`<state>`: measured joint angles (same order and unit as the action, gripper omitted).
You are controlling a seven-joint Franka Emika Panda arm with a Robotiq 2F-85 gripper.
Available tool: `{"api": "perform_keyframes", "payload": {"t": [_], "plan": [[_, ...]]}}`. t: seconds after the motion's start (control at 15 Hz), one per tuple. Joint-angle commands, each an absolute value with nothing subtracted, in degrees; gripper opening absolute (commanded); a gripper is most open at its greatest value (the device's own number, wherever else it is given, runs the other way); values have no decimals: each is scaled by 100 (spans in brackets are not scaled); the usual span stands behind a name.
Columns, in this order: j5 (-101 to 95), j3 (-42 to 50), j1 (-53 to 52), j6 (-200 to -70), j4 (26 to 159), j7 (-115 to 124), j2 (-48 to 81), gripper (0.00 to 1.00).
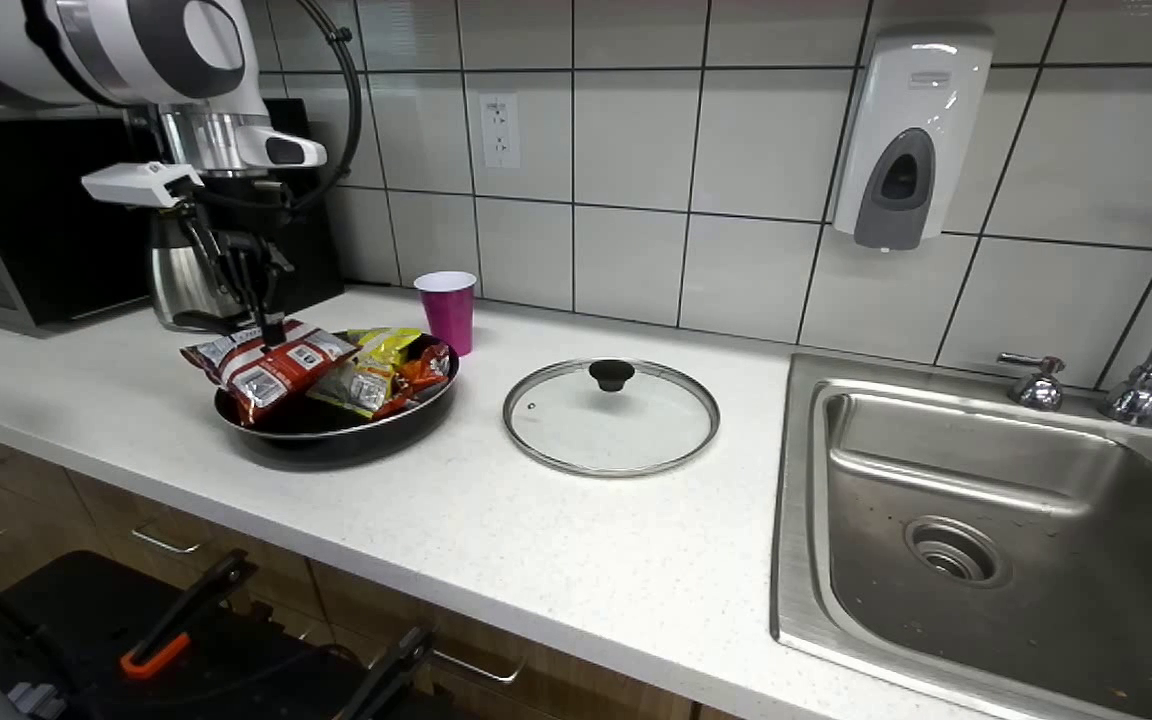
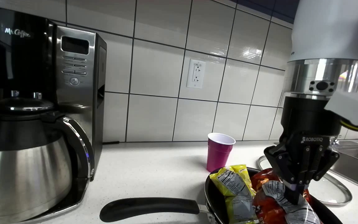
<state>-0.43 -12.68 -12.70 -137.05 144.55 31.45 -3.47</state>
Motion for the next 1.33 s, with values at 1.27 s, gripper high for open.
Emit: {"api": "perform_keyframes", "payload": {"t": [1.27], "plan": [[-605, -1095, -1420, -14899, 14201, 4014, 1089, 0]]}}
